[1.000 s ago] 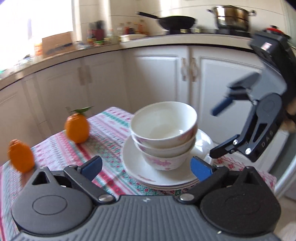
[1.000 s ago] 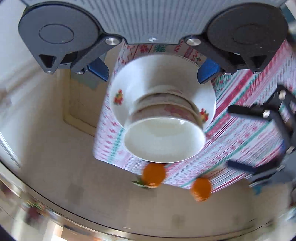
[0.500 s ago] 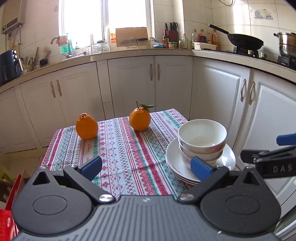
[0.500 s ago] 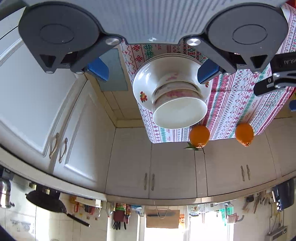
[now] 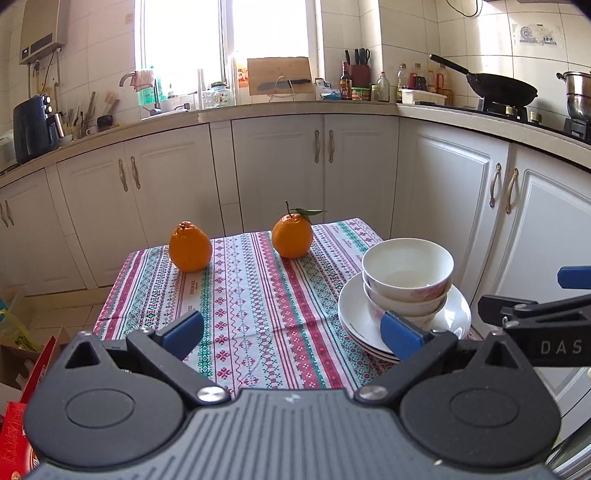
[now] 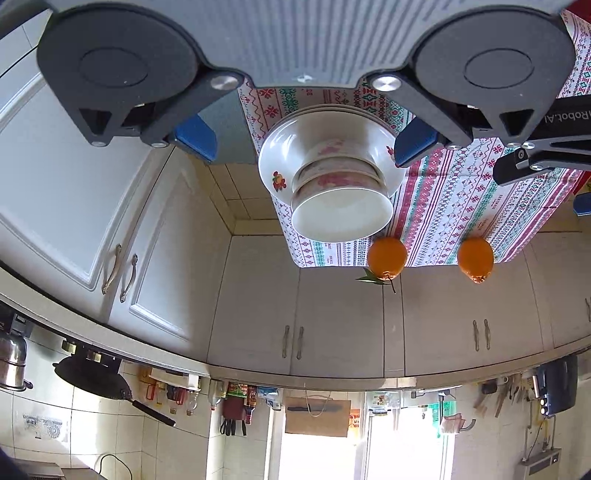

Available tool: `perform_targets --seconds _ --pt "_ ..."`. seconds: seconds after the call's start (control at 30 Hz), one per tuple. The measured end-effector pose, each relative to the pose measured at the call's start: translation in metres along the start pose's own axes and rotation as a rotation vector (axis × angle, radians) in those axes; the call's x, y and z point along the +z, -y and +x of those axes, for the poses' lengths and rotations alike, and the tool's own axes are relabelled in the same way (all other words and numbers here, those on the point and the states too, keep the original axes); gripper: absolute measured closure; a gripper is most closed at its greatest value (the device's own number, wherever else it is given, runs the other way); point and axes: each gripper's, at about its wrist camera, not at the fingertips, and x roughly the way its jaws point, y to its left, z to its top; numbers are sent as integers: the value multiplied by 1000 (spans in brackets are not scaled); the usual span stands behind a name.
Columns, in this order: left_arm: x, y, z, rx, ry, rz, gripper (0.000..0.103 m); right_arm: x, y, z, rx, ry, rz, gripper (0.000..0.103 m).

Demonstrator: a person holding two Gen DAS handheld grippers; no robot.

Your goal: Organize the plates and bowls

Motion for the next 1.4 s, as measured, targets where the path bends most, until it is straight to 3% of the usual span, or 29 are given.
perform_targets --seconds 1.4 --pt "1 -3 3 0 -17 -22 2 4 -3 -3 -17 14 -23 0"
